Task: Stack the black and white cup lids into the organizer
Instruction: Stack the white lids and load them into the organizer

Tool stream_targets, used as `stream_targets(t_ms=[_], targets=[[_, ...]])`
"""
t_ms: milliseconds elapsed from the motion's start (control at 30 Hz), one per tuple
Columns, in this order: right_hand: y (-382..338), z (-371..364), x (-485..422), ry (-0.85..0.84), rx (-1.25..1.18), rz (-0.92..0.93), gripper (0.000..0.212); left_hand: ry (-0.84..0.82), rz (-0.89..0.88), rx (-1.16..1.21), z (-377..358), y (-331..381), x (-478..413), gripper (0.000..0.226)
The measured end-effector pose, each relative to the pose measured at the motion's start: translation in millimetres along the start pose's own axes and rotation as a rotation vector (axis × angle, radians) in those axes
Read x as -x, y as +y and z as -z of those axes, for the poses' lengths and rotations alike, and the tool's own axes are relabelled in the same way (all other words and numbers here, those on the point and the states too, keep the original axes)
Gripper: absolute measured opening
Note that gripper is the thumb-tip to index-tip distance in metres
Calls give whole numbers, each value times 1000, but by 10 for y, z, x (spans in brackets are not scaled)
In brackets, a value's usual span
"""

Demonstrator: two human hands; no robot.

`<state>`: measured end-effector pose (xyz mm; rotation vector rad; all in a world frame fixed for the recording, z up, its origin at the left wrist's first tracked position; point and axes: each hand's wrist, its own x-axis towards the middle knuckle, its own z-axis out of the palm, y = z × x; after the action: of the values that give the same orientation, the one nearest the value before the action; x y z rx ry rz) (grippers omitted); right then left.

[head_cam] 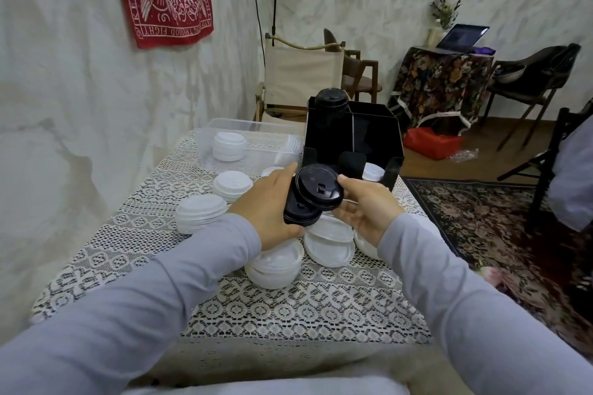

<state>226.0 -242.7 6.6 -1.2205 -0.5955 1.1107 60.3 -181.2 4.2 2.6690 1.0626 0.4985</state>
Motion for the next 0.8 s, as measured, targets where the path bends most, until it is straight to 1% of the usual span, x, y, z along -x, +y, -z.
stream_targets(t_ms=[167,300,433,600,700,800], targets=[[9,-14,14,-46,108,-31,14,26,-47,23,0,31,10,104],[28,-54,39,-98,225,38,17,30,-55,6,-4,48,10,103],[41,-95,58,-94,291,96,17,29,-78,-7,1,68,6,100],[67,-125,67,-63,304,116,13,12,-79,10,12,95,-15,99],[72,-150,100,-50,262,86,10,5,-76,17,10,113,-29,98],[59,-170,128,-22,230,115,6,-18,-82,-15,1,129,-45,99]])
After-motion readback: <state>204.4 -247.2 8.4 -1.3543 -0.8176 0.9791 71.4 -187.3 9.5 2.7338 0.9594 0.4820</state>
